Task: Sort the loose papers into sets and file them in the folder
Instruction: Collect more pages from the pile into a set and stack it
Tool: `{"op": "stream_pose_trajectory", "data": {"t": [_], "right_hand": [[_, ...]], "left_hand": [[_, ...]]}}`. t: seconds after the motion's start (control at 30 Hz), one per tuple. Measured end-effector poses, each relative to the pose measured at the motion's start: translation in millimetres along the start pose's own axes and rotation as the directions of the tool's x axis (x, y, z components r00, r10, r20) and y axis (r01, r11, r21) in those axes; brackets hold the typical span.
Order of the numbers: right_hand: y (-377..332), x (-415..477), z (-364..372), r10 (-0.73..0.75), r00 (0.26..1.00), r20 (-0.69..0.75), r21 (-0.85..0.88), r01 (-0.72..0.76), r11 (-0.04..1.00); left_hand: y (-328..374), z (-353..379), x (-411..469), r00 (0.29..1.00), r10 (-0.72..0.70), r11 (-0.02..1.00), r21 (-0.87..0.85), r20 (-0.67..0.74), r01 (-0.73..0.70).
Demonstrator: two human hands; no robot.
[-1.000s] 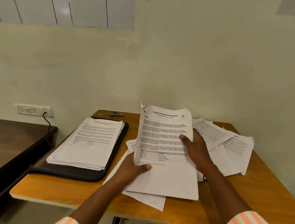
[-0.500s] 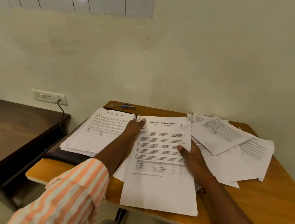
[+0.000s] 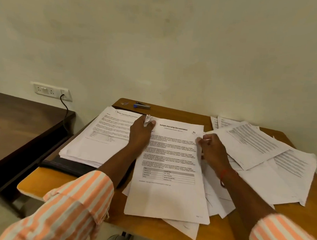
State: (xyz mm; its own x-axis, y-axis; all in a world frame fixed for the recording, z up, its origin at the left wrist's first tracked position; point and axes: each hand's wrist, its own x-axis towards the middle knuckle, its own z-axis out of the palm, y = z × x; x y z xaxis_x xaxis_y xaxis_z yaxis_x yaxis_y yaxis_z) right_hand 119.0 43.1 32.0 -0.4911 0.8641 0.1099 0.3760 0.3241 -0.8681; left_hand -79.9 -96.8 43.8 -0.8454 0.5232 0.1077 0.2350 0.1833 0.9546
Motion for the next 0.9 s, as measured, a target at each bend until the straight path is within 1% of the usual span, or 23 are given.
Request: {"op": "stream_pose_trajectory", "data": {"t": [0.03,0.07,0.1,0.17,0.23,0.3,0.43,0.53,0.6,0.67,0.77,0.83,0.9], "right_hand": [[-8,16,7,-0.059,0.997,-0.059,-0.089,0.053,0.995],[-15,31,13,-0.158,0.984,-0.086,-0.188,0.139,0.972],[-21,44,20,-0.259,0.964,-0.068,-0.301,0.227,0.926],[-34,70,37,-0.399,0.916,0.038,-0.493,0.365,0.79],[-49,94,58,-0.453,0.881,0.139,-0.565,0.446,0.694],[-62,111,78,-0.475,0.853,0.217,-0.567,0.507,0.65],[-80,163,139,-0.45,0.82,0.355,-0.553,0.572,0.605],[-90,200,182,-0.361,0.811,0.461,-0.567,0.582,0.584],[-93,222,209,-0.304,0.804,0.512,-0.583,0.584,0.565],[-92,240,232,-0.264,0.801,0.538,-0.587,0.58,0.564],[-90,263,264,-0.24,0.808,0.538,-0.584,0.562,0.585],[-90,274,276,-0.196,0.811,0.551,-0.582,0.542,0.607],[-89,283,287,-0.182,0.816,0.549,-0.581,0.529,0.618]], "left_hand": [[-4,0,5,1.0,0.013,0.999,0.03,-0.027,-0.012],[-7,-1,9,0.998,0.029,0.998,0.056,-0.049,-0.026],[-8,-1,11,0.997,0.044,0.996,0.084,-0.059,-0.039],[-13,-3,18,0.997,0.045,0.992,0.117,-0.062,-0.038],[-20,-4,26,0.997,0.03,0.991,0.132,-0.072,-0.02],[-26,-5,29,0.996,0.016,0.989,0.146,-0.085,-0.003],[-42,-3,43,0.992,-0.042,0.992,0.113,-0.121,0.056],[-51,-1,46,0.989,-0.083,0.995,0.04,-0.124,0.088],[-57,0,48,0.989,-0.083,0.996,0.033,-0.122,0.087],[-62,2,49,0.989,-0.083,0.994,0.056,-0.121,0.09],[-69,3,54,0.987,-0.104,0.991,0.068,-0.122,0.113],[-70,4,55,0.984,-0.131,0.988,0.064,-0.119,0.139],[-70,5,55,0.985,-0.133,0.988,0.062,-0.114,0.14]]}}
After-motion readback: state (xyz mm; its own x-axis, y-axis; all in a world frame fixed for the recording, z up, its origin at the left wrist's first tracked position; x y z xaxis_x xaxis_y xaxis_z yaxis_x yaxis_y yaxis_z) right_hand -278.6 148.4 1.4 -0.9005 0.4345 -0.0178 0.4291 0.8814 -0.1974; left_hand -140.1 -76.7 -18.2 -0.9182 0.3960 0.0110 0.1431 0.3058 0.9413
